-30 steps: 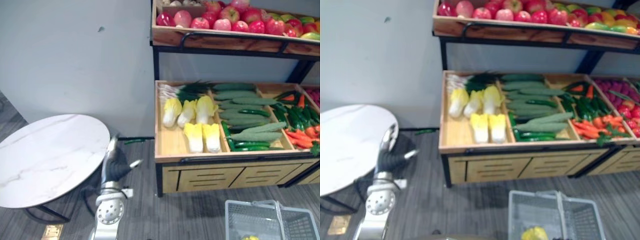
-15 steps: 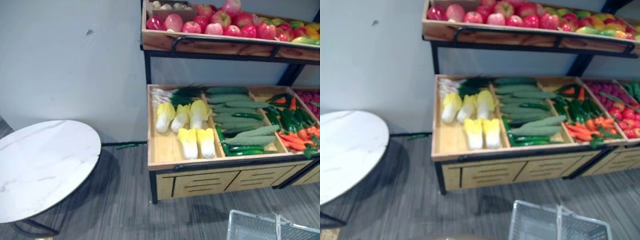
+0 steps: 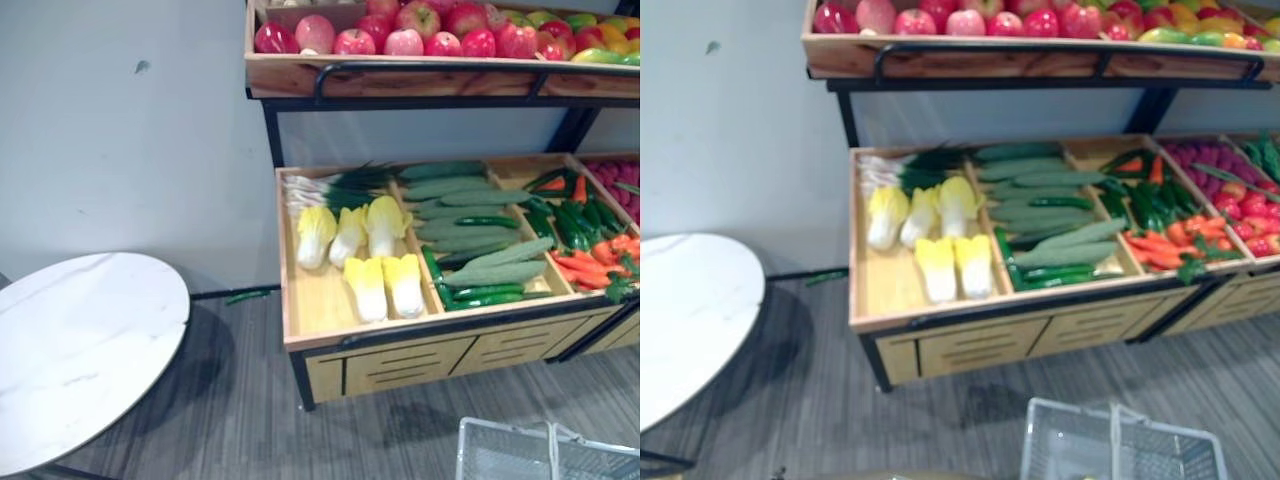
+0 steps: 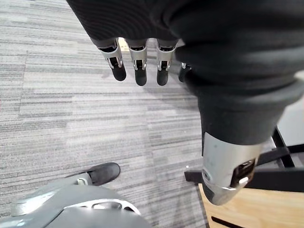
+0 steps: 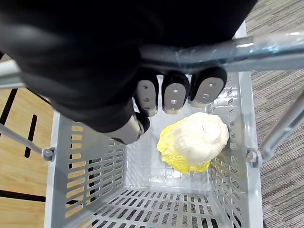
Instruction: Pick vegetable in the basket
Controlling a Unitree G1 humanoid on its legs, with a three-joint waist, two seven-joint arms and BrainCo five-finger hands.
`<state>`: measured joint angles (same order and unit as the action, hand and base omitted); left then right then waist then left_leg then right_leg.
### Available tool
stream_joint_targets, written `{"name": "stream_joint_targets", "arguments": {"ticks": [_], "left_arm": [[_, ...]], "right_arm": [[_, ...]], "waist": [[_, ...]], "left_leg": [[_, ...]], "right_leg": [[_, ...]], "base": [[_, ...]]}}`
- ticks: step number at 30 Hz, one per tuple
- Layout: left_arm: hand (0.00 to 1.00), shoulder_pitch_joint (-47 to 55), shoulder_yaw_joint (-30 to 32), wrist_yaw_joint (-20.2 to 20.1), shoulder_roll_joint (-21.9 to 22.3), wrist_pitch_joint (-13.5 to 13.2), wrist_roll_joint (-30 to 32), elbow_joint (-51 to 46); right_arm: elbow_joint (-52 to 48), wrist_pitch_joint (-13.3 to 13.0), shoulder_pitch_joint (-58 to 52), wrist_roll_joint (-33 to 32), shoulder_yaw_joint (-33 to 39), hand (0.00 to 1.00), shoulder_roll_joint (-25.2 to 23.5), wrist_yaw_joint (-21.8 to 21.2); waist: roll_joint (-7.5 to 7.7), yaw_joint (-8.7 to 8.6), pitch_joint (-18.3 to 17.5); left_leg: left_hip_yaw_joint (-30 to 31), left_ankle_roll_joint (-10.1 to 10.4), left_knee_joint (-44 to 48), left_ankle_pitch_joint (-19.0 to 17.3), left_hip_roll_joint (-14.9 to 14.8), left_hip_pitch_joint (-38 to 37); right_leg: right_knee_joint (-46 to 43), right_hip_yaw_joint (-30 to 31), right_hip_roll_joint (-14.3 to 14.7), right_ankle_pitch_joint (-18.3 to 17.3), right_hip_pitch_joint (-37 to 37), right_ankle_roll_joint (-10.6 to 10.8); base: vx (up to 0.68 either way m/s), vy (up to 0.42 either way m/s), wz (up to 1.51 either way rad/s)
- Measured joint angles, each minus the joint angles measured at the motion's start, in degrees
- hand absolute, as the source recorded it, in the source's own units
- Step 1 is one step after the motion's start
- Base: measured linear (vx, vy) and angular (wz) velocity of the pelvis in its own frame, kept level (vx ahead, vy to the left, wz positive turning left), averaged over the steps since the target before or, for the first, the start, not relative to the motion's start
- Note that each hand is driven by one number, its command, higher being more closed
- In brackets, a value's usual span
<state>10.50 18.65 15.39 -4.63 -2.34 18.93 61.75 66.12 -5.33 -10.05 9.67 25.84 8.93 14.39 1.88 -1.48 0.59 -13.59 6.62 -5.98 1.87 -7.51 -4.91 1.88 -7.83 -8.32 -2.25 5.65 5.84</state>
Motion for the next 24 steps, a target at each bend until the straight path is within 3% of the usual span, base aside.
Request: {"name": "stream_joint_targets", "arguments": {"ticks": [3,8,10,11,12,13,14,15,16,17,18,20,21,22,24], "left_arm": [[0.00,0.20,-1.79,-0.05,0.00,-0.10,0.06,0.60],[0.00,-0.70,-5.55,-0.11,-1.13,-0.62,2.55,0.09],[0.00,-0.76,-6.03,-0.07,-2.38,-0.67,2.66,0.17],[0.00,-0.90,-5.96,-0.02,-2.97,-0.60,2.66,0.17],[0.00,-0.97,-5.89,-0.02,-3.14,-0.38,2.66,0.16],[0.00,-1.16,-5.13,-0.02,-2.39,-0.05,2.61,0.18],[0.00,-1.35,-4.58,0.05,-2.36,-0.07,2.60,-0.04],[0.00,-1.81,-4.46,0.05,-2.77,-0.21,2.61,-1.13],[0.00,-1.94,-4.72,-0.04,-2.90,-0.24,2.61,-1.85],[0.00,-1.88,-4.83,-0.09,-2.92,-0.26,2.61,-1.90],[0.00,-1.87,-4.94,-0.27,-2.68,-0.29,2.58,-1.96],[0.00,-1.98,-5.00,-0.63,-2.56,-0.25,2.47,-1.80],[0.00,-2.06,-5.01,-0.75,-2.42,-0.22,2.46,-1.56],[0.00,-2.08,-5.31,-1.02,-2.00,-0.28,2.47,-0.80],[0.00,-1.87,-5.42,-1.06,-1.86,-0.26,2.51,-0.55]], "right_arm": [[-0.02,-0.05,0.45,-0.68,-0.32,1.00,0.84,0.00],[-1.81,-0.32,2.02,-1.25,2.67,1.00,0.92,0.00],[-4.16,-0.43,1.99,-1.25,3.03,1.00,-0.22,-0.03],[-5.71,-0.51,2.10,-1.24,2.94,1.00,-1.16,0.01],[-6.64,-0.56,2.19,-1.24,2.74,1.00,-1.63,-0.01],[-7.80,-1.17,3.00,-1.28,2.19,1.00,-1.79,-0.02],[-8.18,-1.29,3.74,-1.36,1.62,1.00,-2.02,-0.01],[-9.15,-1.30,3.73,-2.47,0.80,1.00,-2.47,0.01],[-8.84,-1.22,3.54,-3.19,0.57,1.00,-2.71,0.23],[-8.80,-1.17,3.53,-3.43,0.17,1.00,-2.53,0.44],[-8.56,-1.12,3.60,-3.43,-1.53,1.00,-2.11,0.47],[-8.35,-1.10,4.05,-3.42,-3.46,1.00,-2.14,0.12],[-8.31,-1.05,4.23,-3.44,-3.99,1.00,-2.16,-0.05],[-8.23,-0.77,4.23,-3.42,-4.31,1.00,-2.17,-0.20],[-7.71,-0.14,4.26,-3.41,-4.75,1.00,-2.00,-0.25]], "waist": [[0.21,0.00,1.17],[-0.29,-0.01,4.88],[0.08,0.04,5.11],[0.44,0.09,5.32],[0.46,0.13,5.38],[-2.04,0.59,5.73],[-2.36,1.01,6.86],[-1.51,0.64,7.52],[-0.55,0.51,7.53],[-0.42,0.83,7.49],[-0.39,1.11,7.47],[-0.32,0.89,7.46],[-0.18,0.56,7.31],[-1.55,0.37,7.25],[-2.65,0.33,7.10]], "left_leg": [[-0.45,-0.10,0.46,-0.31,-0.04,-0.73],[-1.78,-1.00,17.92,-9.26,-1.36,6.38],[-4.59,-1.51,22.45,-12.07,-2.82,8.31],[-7.03,-1.64,23.59,-13.31,-3.89,8.77],[-8.84,-1.90,23.92,-13.65,-4.53,8.86],[-12.99,-3.70,23.62,-13.77,-7.81,8.96],[-15.13,-3.79,23.38,-13.70,-8.99,8.27],[-18.44,-4.32,21.68,-12.87,-9.38,7.30],[-21.51,-4.49,19.74,-11.70,-9.03,5.67],[-23.69,-4.23,18.60,-10.93,-8.98,4.71],[-26.83,-4.35,17.03,-10.06,-8.63,3.76],[-30.60,-4.31,16.05,-8.89,-7.86,3.69],[-31.69,-4.43,15.70,-8.41,-7.77,3.55],[-33.61,-4.17,13.82,-6.90,-7.44,2.62],[-36.20,-3.42,12.18,-5.63,-7.47,1.56]], "right_leg": [[-1.16,0.34,-0.14,-0.55,0.14,0.49],[-11.77,3.36,-2.16,-5.15,-5.75,2.37],[-11.46,6.21,-2.01,-3.86,-7.54,4.99],[-10.29,7.80,-1.39,-1.45,-8.76,7.78],[-9.20,8.18,-0.99,1.08,-9.60,9.18],[-4.85,7.72,1.02,9.02,-10.14,7.97],[-7.36,4.14,1.64,8.81,-11.14,5.35],[-17.85,-3.85,-0.31,4.62,-13.16,-0.35],[-25.43,-10.21,-3.24,2.13,-12.69,-3.37],[-28.52,-13.72,-4.92,1.12,-11.57,-4.45],[-30.81,-16.19,-6.74,0.85,-10.51,-4.74],[-28.51,-17.66,-7.63,0.18,-10.39,-3.72],[-27.08,-18.25,-7.33,0.13,-10.29,-3.65],[-23.28,-18.66,-6.15,0.15,-9.72,-3.66],[-18.20,-18.60,-4.50,0.14,-8.31,-3.62]], "base": [[-0.06,0.002,-0.03],[-0.09,0.044,-0.20],[-0.08,0.129,-0.79],[-0.11,0.139,-1.08],[-0.16,0.129,-1.53],[-0.14,0.132,-1.46],[-0.17,0.171,-1.64],[-0.10,0.166,-1.31],[-0.07,0.156,-1.36],[-0.02,0.099,-1.42],[0.00,0.050,-1.22],[0.00,-0.009,-1.06],[-0.01,-0.104,-1.00],[-0.01,-0.115,-0.66],[-0.02,-0.162,-0.70]]}}
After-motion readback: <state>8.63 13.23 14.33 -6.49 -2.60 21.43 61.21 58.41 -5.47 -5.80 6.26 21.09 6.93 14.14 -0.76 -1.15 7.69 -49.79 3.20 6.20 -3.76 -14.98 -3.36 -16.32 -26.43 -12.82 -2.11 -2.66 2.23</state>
